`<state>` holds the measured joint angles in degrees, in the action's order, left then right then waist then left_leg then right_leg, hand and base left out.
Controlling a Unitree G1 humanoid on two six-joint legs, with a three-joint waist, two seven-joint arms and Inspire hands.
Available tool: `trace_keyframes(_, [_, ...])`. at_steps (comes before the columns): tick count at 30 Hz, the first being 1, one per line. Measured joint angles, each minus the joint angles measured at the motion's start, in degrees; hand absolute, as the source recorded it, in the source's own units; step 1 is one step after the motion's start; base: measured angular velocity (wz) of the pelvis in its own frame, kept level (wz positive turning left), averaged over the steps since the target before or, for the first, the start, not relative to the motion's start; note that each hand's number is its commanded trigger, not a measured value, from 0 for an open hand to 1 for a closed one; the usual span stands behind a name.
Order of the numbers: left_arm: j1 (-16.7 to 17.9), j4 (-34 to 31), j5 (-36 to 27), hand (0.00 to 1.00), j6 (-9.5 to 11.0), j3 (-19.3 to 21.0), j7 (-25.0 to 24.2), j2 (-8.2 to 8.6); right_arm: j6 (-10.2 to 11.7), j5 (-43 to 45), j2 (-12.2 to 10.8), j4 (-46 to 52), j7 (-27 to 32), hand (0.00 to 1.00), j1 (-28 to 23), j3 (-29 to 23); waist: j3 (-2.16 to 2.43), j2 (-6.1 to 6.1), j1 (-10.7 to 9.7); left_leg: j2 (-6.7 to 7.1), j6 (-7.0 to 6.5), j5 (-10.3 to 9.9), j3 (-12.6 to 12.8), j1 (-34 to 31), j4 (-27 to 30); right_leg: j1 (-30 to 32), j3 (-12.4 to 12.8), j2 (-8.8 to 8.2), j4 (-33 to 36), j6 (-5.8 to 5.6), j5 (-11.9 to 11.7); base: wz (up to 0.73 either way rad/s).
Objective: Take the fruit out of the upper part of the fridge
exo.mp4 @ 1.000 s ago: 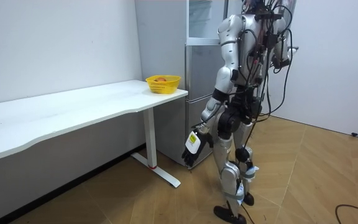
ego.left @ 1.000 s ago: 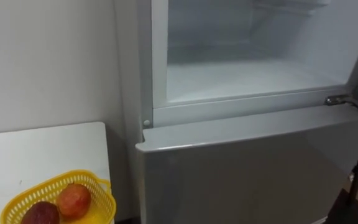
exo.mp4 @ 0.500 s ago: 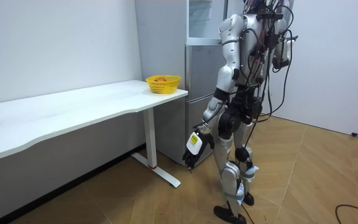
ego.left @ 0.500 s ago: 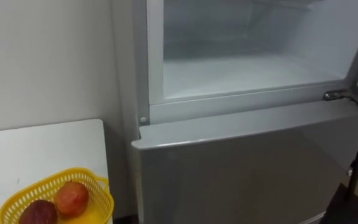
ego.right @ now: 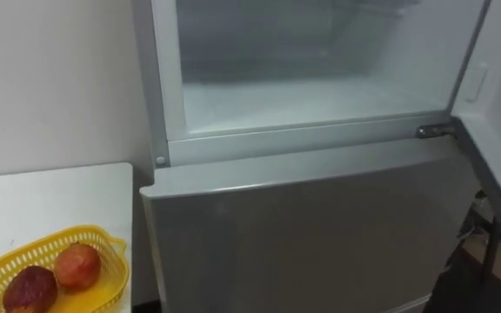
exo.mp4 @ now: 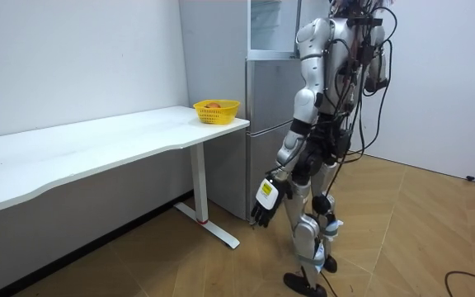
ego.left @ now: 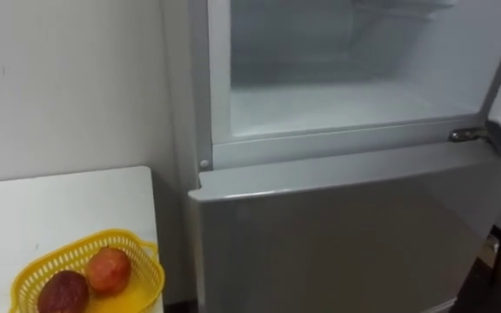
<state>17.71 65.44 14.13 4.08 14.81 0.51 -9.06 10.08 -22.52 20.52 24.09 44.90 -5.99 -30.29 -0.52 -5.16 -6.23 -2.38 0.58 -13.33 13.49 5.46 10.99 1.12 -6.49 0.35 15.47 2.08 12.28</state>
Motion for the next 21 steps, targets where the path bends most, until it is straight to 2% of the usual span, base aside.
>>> trace_keyframes(2, [-0.81, 0.25, 0.54, 0.0, 0.0, -0.47, -0.03, -0.12, 1.23, 1.78, 0.5, 2.73, -2.09, 0.0, 5.08, -0.23, 0.07, -0.36, 1.14, -0.15, 0.02, 0.01, -1.1, -0.7, 0.46, -0.57, -0.91, 0.14, -1.38, 0.05, -0.78, 0.21])
trace_keyframes(5, [-0.62, 0.24, 1.66, 0.0, -0.17, -0.53, -0.09, -0.38, 1.93, 2.62, 0.57, 2.7, -5.31, 0.0, 6.1, 0.91, 0.03, -0.48, 2.19, -0.21, 0.02, 0.01, -1.32, -0.54, 0.4, -1.34, -1.53, 0.1, -2.26, 0.05, -1.21, 0.07])
trace_keyframes(7, [-0.66, 0.41, 1.79, 0.0, -0.98, -2.54, 0.0, -0.75, 2.8, 2.91, 0.57, 2.04, -9.28, 0.0, 7.32, 4.53, 0.06, -0.24, 3.88, -0.23, 0.02, 0.01, -1.3, 0.17, 0.29, -2.4, -1.55, 0.12, -3.2, 0.02, -1.49, 0.0])
trace_keyframes(12, [-0.76, -0.78, 1.75, 0.0, -3.8, -5.35, -0.23, -0.69, 1.05, 2.72, 0.5, -2.36, -19.32, 0.0, 8.79, 13.15, 0.08, -0.16, 5.73, -0.09, 0.01, 0.0, -2.72, 0.0, 0.29, -3.45, -3.42, -0.24, -4.0, -0.11, -1.56, 0.18])
trace_keyframes(14, [-0.48, -1.36, 1.62, 0.0, -4.81, -5.83, -0.76, -0.74, 1.79, 3.64, -0.47, -5.58, -22.82, 0.0, 9.5, 13.39, 0.14, -0.09, 6.78, -0.08, 0.02, 0.0, -3.13, 0.22, 0.35, -4.4, -3.9, -0.25, -3.98, -0.12, -1.59, 0.11])
trace_keyframes(18, [-0.44, -1.31, 1.54, 0.0, -6.66, -7.02, -0.9, -0.77, 3.74, 5.59, -0.99, -10.84, -27.91, 0.0, 9.69, 14.12, 0.19, 0.16, 7.12, -0.21, 0.02, 0.0, -3.33, 1.0, 0.41, -5.37, -4.08, -0.47, -4.06, -0.04, -1.63, 0.0])
trace_keyframes(21, [-0.74, -1.39, 1.61, 0.0, -7.08, -8.21, -1.26, -0.78, 3.83, 7.28, -0.99, -14.43, -31.45, 0.0, 9.73, 14.29, 0.27, 0.28, 7.3, -0.25, 0.03, -0.01, -3.29, 1.4, 0.44, -5.25, -4.08, -0.52, -3.95, 0.02, -1.62, -0.03])
